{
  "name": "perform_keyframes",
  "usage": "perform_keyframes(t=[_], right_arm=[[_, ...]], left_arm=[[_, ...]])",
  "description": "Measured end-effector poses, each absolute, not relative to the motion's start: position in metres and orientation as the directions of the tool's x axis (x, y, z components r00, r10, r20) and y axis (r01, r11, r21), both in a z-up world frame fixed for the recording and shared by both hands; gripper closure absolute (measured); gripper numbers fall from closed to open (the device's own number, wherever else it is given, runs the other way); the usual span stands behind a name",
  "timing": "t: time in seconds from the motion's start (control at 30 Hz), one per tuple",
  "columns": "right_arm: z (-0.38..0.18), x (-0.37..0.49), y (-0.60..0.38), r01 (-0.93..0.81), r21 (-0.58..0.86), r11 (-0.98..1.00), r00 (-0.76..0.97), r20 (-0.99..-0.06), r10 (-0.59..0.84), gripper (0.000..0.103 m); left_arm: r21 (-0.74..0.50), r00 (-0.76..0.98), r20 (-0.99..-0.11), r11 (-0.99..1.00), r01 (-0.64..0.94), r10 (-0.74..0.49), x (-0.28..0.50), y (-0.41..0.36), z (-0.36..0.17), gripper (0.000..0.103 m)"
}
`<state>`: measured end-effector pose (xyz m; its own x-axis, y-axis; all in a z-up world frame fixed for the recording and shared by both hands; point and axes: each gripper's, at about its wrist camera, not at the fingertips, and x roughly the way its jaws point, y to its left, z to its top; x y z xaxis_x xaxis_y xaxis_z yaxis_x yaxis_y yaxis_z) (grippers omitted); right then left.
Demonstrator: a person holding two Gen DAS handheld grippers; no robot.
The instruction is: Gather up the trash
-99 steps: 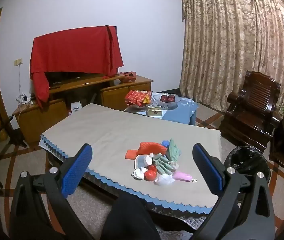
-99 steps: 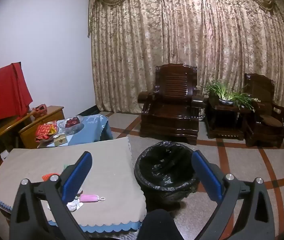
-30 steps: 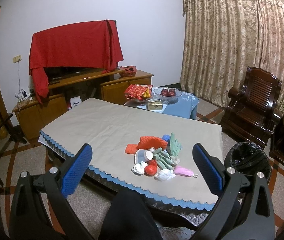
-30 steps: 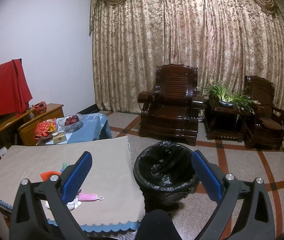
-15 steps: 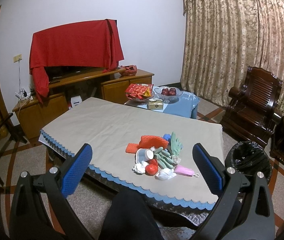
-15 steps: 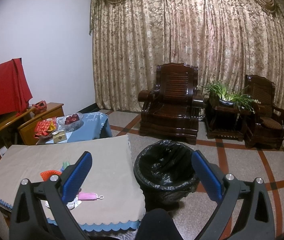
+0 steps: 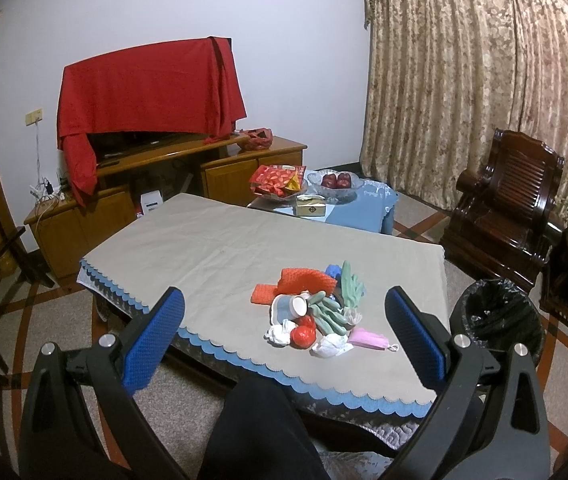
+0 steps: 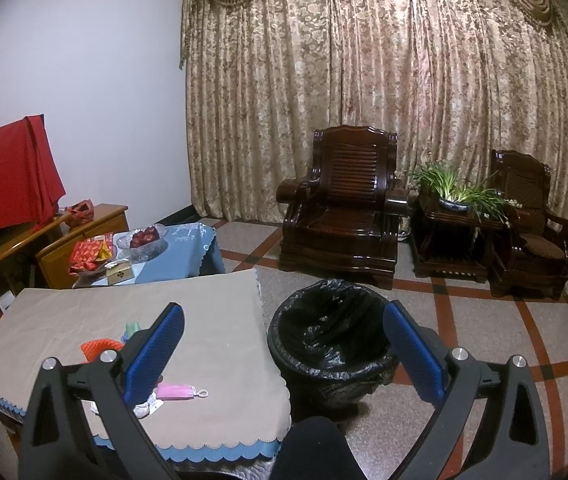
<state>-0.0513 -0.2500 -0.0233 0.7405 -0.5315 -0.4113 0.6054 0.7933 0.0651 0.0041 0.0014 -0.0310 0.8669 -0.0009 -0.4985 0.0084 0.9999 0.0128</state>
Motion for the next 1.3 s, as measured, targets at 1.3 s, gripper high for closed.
perform_keyframes(t=[1.3], right_arm=[[-0.229, 0.145, -0.265, 0.377, 0.027, 0.926, 0.564, -0.800, -0.206, 0.044]], left_arm=[[0.003, 0.512, -0.856, 0.991, 0.132, -0.066, 0.197, -0.032, -0.248, 0.006]])
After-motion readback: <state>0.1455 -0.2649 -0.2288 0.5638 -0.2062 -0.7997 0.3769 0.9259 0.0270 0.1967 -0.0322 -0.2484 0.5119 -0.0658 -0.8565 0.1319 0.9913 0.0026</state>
